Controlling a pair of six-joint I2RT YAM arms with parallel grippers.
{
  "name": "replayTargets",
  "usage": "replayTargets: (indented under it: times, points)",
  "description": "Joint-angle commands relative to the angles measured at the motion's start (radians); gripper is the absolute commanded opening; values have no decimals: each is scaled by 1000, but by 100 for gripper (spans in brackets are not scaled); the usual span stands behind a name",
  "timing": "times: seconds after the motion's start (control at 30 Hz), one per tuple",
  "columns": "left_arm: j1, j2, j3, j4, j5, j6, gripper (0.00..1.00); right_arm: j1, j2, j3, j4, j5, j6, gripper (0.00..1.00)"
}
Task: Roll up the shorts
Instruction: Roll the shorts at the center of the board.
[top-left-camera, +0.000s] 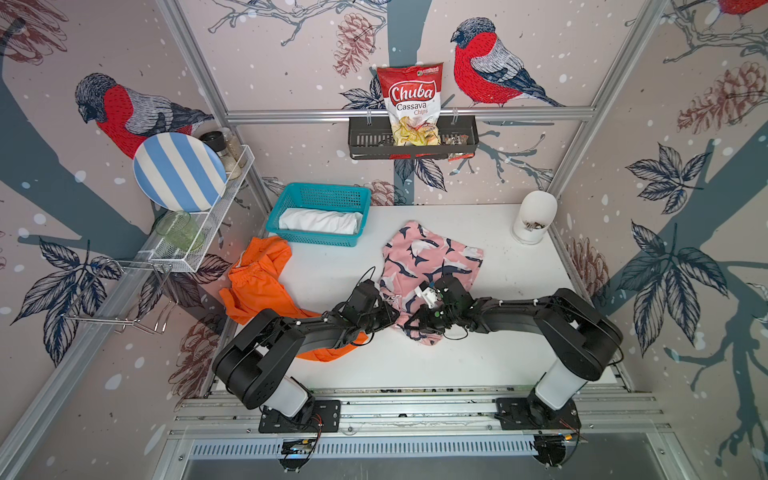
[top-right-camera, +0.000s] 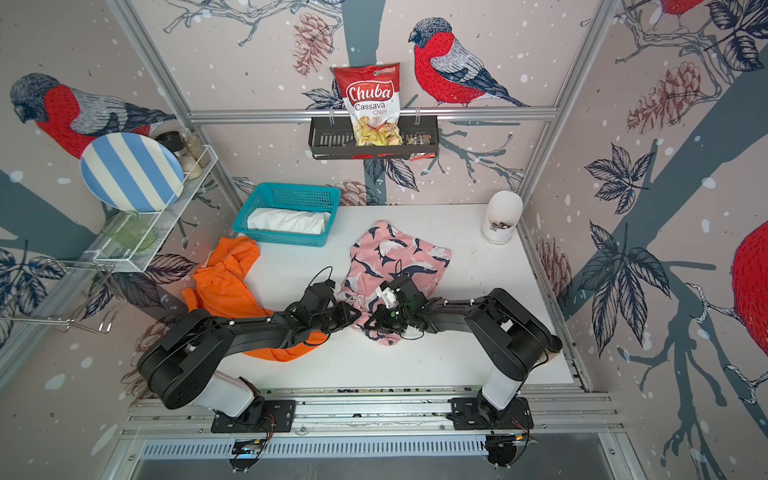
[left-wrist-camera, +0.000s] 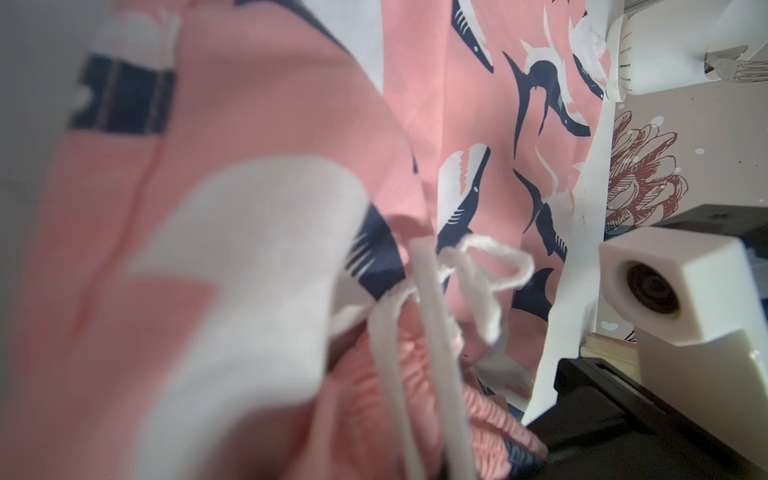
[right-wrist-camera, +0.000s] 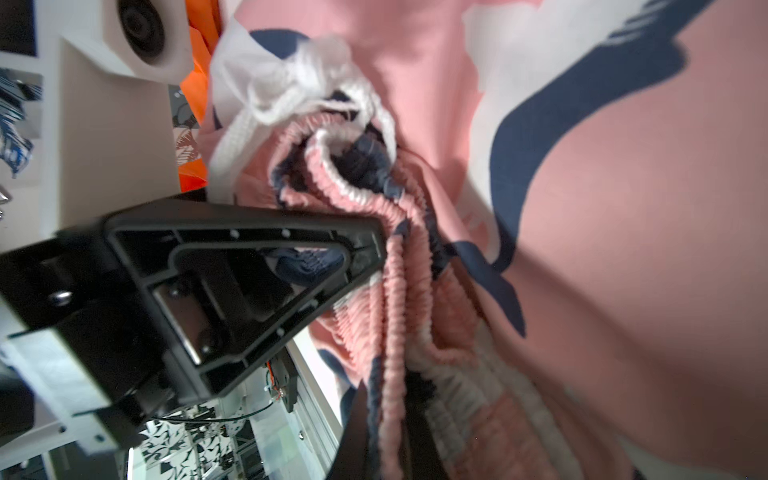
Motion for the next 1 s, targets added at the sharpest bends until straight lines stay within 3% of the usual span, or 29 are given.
replayTargets:
  times: [0.0, 0.07, 0.2, 0.4, 0.53, 0.6, 0.73, 0.97]
  points:
    - [8, -8, 10, -74, -52, 21, 13, 22, -40, 48, -190, 144, -144, 19]
    - [9, -12, 20, -92, -50, 27, 10, 65, -81, 100, -316, 325, -235, 38]
    - [9, -21, 26, -108, -40, 26, 8, 202, -115, 224, -539, 736, -413, 59]
    - [9, -30, 40, -133, -24, 29, 8, 406, -113, 265, -571, 1017, -657, 78]
    - [12, -55, 43, -148, -16, 26, 8, 496, -83, 257, -516, 1193, -774, 84]
    - [16, -70, 41, -155, -10, 23, 8, 521, -77, 242, -453, 1220, -841, 86]
    - [21, -89, 44, -161, 10, 21, 8, 523, -72, 189, -336, 1150, -906, 86]
    - [32, -125, 39, -177, 26, 12, 8, 508, -30, 94, -187, 1081, -908, 82]
